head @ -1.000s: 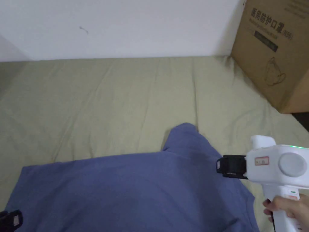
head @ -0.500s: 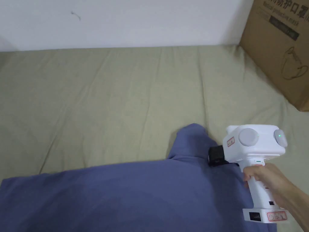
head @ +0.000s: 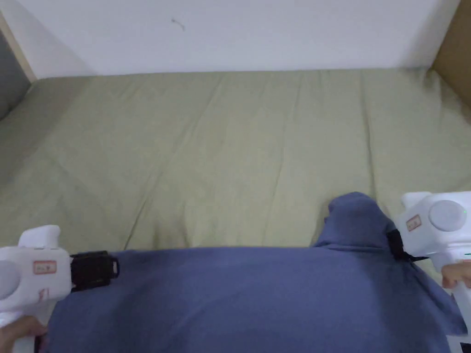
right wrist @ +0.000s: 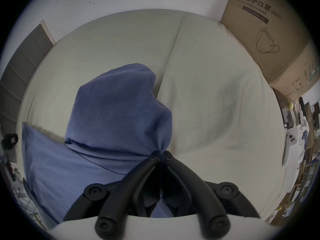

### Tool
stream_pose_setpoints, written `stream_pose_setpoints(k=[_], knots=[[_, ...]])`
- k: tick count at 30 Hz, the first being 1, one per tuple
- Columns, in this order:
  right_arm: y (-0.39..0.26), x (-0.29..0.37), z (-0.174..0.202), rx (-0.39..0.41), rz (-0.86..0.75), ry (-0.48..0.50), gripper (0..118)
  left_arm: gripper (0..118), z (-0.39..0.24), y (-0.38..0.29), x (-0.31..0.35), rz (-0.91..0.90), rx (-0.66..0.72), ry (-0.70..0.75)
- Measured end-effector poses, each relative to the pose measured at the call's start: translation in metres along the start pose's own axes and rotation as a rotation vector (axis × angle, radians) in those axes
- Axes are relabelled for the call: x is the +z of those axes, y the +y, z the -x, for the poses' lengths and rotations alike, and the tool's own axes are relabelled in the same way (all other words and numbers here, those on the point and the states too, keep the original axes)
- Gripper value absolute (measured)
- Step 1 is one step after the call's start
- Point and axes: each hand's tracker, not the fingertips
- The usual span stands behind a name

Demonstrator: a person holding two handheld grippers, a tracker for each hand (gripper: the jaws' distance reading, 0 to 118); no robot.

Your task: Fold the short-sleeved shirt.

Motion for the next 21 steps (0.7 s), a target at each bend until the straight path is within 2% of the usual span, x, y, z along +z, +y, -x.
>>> stream_pose_setpoints(k=[3,4,6,7,8,10,11,12,13,14,16,21], knots=[[-0.001,0.0,-0.001,-0.03,0.002,0.016,0,104,0.008,0.024,-0.043,0.016,0.036,0.086],[-0.001,0.0,0.0,-0.033,0.003,0.016,0,99,0.009,0.027,-0.057,0.062,0.019,0.131],[-0.002,-0.001,0.002,-0.03,0.004,0.012,0,99,0.007,0.025,-0.077,0.13,-0.035,0.136],[-0.002,-0.001,0.003,-0.021,0.004,0.007,0,90,0.005,0.024,-0.067,0.088,-0.05,0.137],[-0.002,0.0,0.004,-0.019,0.002,0.004,0,74,0.002,0.024,-0.06,0.087,-0.051,0.136],[-0.003,0.003,0.004,-0.03,-0.006,0.002,0,33,0.002,0.024,-0.048,0.052,-0.078,0.158],[-0.003,0.006,0.002,-0.064,-0.024,0.008,0,24,0.003,0.026,-0.044,0.059,-0.075,0.155],[-0.004,0.011,0.001,-0.085,-0.026,0.022,0,24,0.003,0.029,-0.038,0.065,-0.081,0.146],[-0.006,0.017,-0.001,-0.102,-0.038,0.037,0,1,0.004,0.031,-0.034,0.076,-0.081,0.092],[-0.007,0.024,-0.004,-0.128,-0.046,0.065,0,1,0.001,0.032,-0.029,0.082,-0.075,0.11],[-0.009,0.041,-0.008,-0.123,-0.053,0.057,0,1,-0.003,0.03,-0.014,0.07,-0.103,0.101],[-0.024,0.099,-0.016,-0.061,-0.114,0.076,0,1,-0.007,0.02,0.052,-0.014,-0.166,0.068]])
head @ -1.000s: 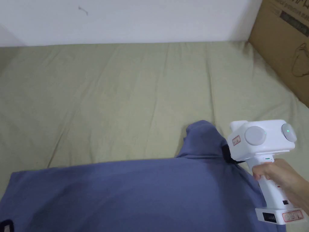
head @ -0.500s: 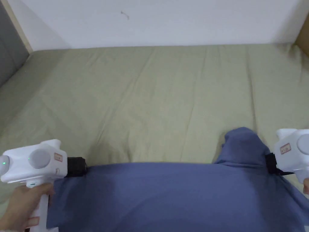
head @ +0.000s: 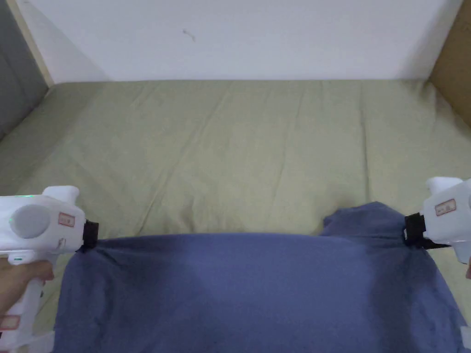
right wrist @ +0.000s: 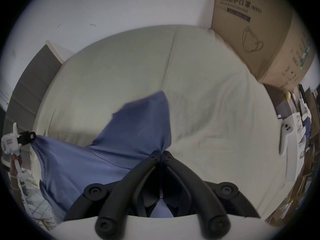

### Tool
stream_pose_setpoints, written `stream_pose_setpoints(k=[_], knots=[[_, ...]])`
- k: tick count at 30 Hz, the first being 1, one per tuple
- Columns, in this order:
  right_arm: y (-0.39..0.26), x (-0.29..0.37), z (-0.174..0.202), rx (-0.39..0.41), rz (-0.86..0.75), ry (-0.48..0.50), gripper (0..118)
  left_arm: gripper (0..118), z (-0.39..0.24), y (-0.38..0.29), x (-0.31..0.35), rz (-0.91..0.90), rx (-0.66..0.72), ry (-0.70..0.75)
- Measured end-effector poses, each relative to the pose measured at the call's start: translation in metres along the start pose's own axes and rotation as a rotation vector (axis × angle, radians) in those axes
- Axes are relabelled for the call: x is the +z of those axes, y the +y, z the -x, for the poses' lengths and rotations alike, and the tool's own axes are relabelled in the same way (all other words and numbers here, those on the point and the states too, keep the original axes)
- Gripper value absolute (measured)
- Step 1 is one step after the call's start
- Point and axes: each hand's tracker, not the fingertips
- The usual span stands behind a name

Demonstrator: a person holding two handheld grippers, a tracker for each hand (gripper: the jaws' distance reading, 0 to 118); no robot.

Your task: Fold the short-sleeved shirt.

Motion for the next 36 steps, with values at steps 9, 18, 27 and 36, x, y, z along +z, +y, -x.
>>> stream_pose_setpoints(k=[9,18,27,36], knots=[[-0.097,0.103,-0.015,0.027,-0.032,0.043,0,1,0.025,-0.088,0.126,-0.095,0.002,-0.095],[-0.249,0.083,-0.027,-0.066,0.206,0.072,0,1,0.05,-0.238,0.118,0.121,0.109,-0.112],[-0.264,0.088,-0.03,-0.123,0.145,0.088,68,88,0.065,-0.264,0.108,0.127,0.284,-0.2],[-0.243,0.146,0.027,-0.057,-0.1,0.135,34,89,0.091,-0.273,0.183,-0.119,0.492,-0.245]])
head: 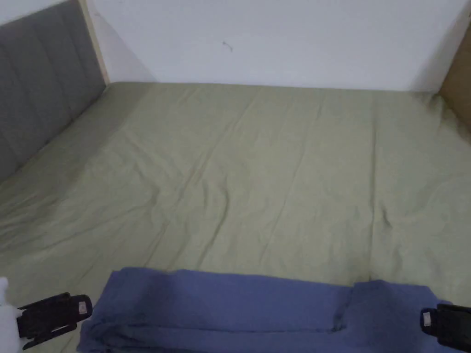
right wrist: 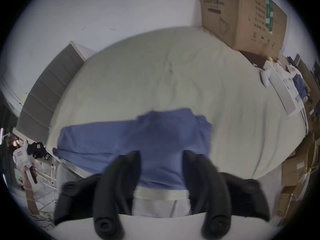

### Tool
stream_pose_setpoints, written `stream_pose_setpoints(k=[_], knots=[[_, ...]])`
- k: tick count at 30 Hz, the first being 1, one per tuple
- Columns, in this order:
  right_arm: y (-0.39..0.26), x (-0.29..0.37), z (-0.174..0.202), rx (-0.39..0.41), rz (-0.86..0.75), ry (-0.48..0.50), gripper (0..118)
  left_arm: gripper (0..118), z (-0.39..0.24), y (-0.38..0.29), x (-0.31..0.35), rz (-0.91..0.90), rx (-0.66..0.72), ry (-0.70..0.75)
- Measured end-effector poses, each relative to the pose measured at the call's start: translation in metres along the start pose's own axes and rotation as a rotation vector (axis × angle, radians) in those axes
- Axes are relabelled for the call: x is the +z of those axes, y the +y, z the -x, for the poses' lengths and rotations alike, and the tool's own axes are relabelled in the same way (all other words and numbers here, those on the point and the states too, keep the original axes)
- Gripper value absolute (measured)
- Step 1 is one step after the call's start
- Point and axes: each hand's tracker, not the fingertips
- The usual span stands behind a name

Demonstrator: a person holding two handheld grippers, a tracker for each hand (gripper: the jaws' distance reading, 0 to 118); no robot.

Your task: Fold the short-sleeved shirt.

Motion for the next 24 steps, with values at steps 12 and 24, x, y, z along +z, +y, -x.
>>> stream_pose_setpoints(k=[12,24], knots=[[-0.015,-0.059,0.116,0.165,0.122,0.184,0,93,0.059,-0.035,-0.01,-0.02,0.291,-0.149],[-0.002,-0.091,0.122,0.101,0.214,0.184,0,118,0.081,-0.024,-0.089,0.082,0.464,-0.35]])
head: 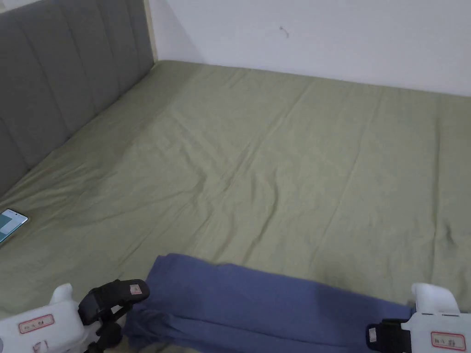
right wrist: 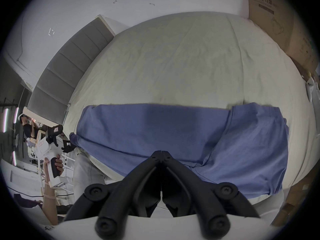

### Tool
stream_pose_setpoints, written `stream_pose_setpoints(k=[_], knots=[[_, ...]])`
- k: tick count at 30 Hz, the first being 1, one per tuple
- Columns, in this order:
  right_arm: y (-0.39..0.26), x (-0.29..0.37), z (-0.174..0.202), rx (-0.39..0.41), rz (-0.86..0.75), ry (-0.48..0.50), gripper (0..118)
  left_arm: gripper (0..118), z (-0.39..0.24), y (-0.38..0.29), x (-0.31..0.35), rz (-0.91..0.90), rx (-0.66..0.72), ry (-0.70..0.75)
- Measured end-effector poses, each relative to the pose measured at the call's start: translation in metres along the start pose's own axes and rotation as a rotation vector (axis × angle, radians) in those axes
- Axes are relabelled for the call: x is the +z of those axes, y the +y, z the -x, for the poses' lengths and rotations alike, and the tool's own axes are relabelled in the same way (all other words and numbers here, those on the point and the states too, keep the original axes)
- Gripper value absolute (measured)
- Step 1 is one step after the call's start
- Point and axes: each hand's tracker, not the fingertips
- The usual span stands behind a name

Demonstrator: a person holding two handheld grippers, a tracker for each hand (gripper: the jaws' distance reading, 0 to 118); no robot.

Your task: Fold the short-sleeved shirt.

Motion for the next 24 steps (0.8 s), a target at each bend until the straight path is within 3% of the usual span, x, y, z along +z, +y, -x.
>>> stream_pose_setpoints(k=[2,12,13,14,15,16,17,19,20,24], knots=[[-0.001,-0.005,-0.003,-0.013,0.012,-0.018,0,118,-0.002,0.003,-0.005,0.016,0.016,-0.05],[-0.005,-0.018,-0.003,-0.017,0.052,-0.019,0,116,-0.003,0.007,-0.02,0.079,-0.034,-0.039],[-0.005,-0.018,-0.003,-0.018,0.052,-0.021,0,110,-0.004,0.007,-0.02,0.075,-0.046,-0.004],[-0.004,-0.018,-0.003,-0.018,0.052,-0.02,0,96,-0.006,0.006,-0.02,0.065,-0.043,0.036],[-0.004,-0.018,-0.003,-0.018,0.054,-0.018,0,61,-0.001,0.012,-0.022,0.053,-0.057,0.068],[-0.004,-0.017,-0.003,-0.022,0.048,-0.016,0,5,0.001,0.015,-0.018,0.025,-0.08,0.135],[-0.005,-0.015,-0.004,-0.025,0.039,-0.011,0,5,0.004,0.017,-0.018,0.017,-0.096,0.219],[-0.006,-0.012,-0.008,-0.042,0.025,0.003,0,5,0.024,0.016,-0.022,0.053,0.088,0.045],[-0.006,-0.01,-0.01,-0.05,0.023,0.006,0,5,0.025,0.015,-0.02,0.029,0.102,0.051],[-0.01,0.001,-0.025,-0.089,-0.008,0.007,0,5,-0.003,0.003,-0.015,0.01,-0.009,0.123]])
